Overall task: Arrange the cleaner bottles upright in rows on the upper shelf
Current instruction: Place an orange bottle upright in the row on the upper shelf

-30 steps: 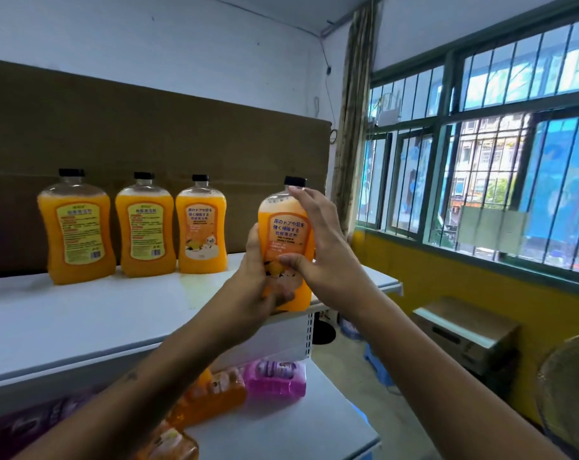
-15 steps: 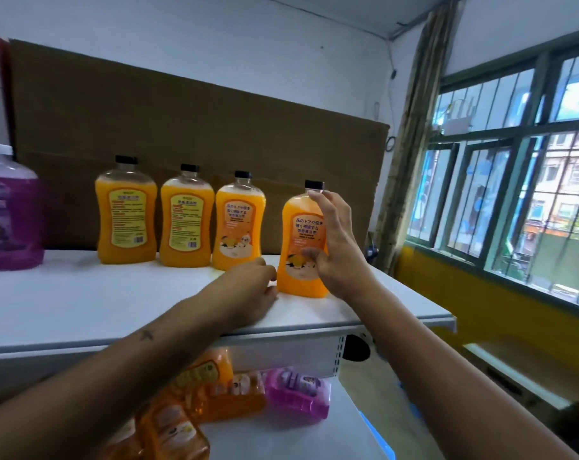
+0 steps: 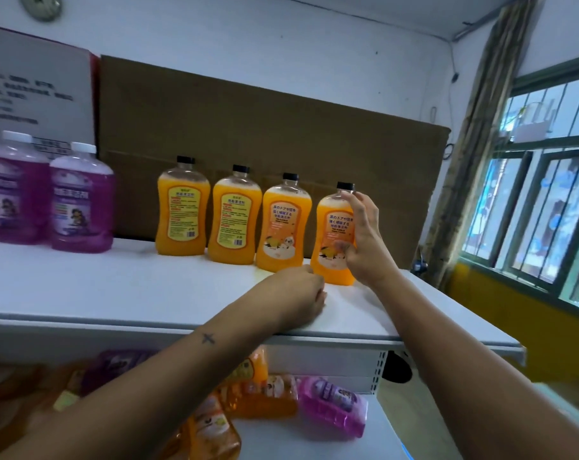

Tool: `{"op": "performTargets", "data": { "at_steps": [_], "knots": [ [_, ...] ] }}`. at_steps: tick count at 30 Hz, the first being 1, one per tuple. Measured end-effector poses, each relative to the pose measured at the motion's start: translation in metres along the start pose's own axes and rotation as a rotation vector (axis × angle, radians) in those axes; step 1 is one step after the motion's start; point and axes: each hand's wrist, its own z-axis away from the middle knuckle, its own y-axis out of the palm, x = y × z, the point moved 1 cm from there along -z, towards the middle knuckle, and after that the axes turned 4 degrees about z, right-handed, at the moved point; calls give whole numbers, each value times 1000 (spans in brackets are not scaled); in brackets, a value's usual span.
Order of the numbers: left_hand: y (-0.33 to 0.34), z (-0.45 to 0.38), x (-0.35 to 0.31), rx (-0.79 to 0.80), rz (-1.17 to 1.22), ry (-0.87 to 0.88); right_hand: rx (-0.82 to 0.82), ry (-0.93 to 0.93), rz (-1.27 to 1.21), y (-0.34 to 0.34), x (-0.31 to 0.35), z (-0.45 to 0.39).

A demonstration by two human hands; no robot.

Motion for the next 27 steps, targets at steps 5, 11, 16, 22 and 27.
{"op": "performTargets", "data": {
  "at_steps": [5, 11, 16, 22, 27],
  "knots": [
    [-1, 2, 1, -18, 13, -3, 41, 7, 84, 5, -8, -7],
    [1, 2, 3, -31, 15, -6, 52, 31, 169, 8, -16, -14],
    [2, 0, 4, -27, 13, -17, 28, 29, 164, 11, -15, -14],
    [1, 0, 3, -27, 37, -35, 44, 105, 77, 6, -1, -8],
    [0, -3, 8, -43, 98, -69, 185, 215, 80, -7, 15, 1]
  ]
}}
